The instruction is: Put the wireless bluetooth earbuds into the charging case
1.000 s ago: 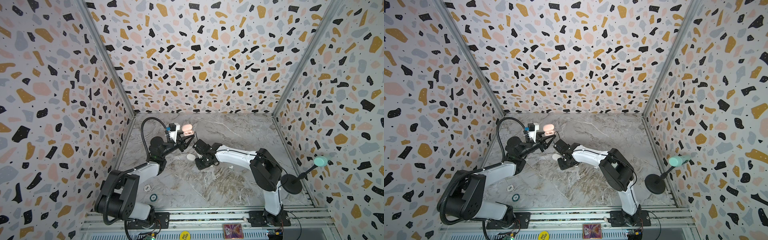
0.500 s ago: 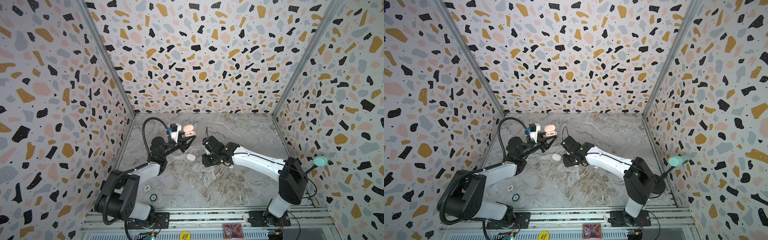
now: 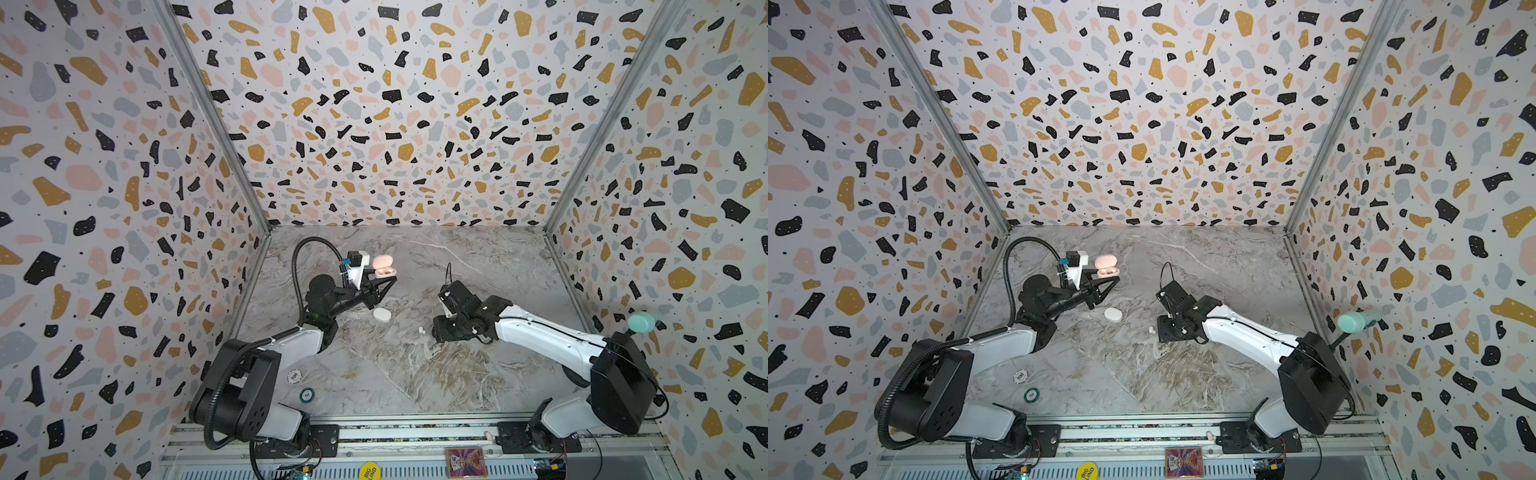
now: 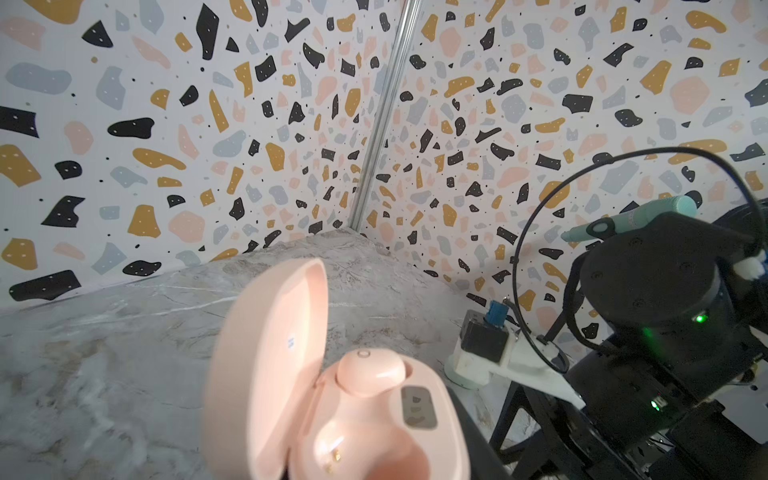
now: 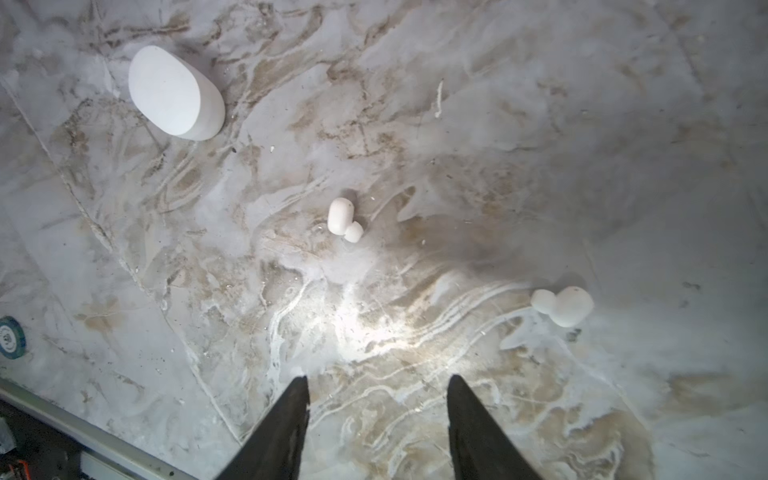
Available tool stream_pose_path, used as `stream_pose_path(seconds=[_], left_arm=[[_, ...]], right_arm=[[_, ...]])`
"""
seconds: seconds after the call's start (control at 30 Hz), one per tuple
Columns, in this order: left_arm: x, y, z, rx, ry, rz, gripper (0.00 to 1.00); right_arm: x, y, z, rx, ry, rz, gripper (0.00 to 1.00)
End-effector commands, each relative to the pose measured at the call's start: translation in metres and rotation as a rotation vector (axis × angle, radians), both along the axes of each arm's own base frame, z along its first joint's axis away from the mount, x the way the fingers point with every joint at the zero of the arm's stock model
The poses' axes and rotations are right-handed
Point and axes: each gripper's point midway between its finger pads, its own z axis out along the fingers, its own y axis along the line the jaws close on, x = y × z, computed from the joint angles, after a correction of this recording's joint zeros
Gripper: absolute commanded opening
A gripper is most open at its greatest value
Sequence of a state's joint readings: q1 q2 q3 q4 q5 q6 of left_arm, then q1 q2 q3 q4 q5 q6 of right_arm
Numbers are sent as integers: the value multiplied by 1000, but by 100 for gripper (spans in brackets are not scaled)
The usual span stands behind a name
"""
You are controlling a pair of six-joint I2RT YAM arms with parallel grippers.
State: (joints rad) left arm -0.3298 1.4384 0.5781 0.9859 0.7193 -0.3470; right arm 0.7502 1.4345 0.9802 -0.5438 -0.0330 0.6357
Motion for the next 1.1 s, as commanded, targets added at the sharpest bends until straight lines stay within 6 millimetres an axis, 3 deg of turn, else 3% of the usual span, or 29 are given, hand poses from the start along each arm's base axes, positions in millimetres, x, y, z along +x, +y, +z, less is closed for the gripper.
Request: stream_pose_path(seconds=[0.0, 0.17, 0.37, 0.5, 0.67, 0.8, 0.93, 1.07], left_arm=[[-11, -3, 5, 21, -46, -8, 44], [-18, -7, 3, 46, -47, -15, 44], [-22, -14, -1, 51, -38, -39, 44], [-27, -15, -5, 59, -25, -48, 44], [-32, -17, -7, 94, -32, -53, 44], [-32, -17, -4, 91, -38, -52, 44], [-34, -16, -3, 95, -43, -51, 44], [-35, -16, -2, 103, -53, -52, 45]], right_arm=[[0, -13, 13, 41, -32, -47, 59], [-30, -43, -4, -17, 64, -103, 62], [-71, -64, -28, 7, 163, -159, 65], [-103, -80, -34, -40, 255, -195, 66], [-163, -81, -41, -68, 378, -208, 69], [-201, -80, -54, -66, 445, -222, 68], [-227, -86, -60, -100, 481, -222, 68], [-238, -95, -64, -135, 497, -239, 67]])
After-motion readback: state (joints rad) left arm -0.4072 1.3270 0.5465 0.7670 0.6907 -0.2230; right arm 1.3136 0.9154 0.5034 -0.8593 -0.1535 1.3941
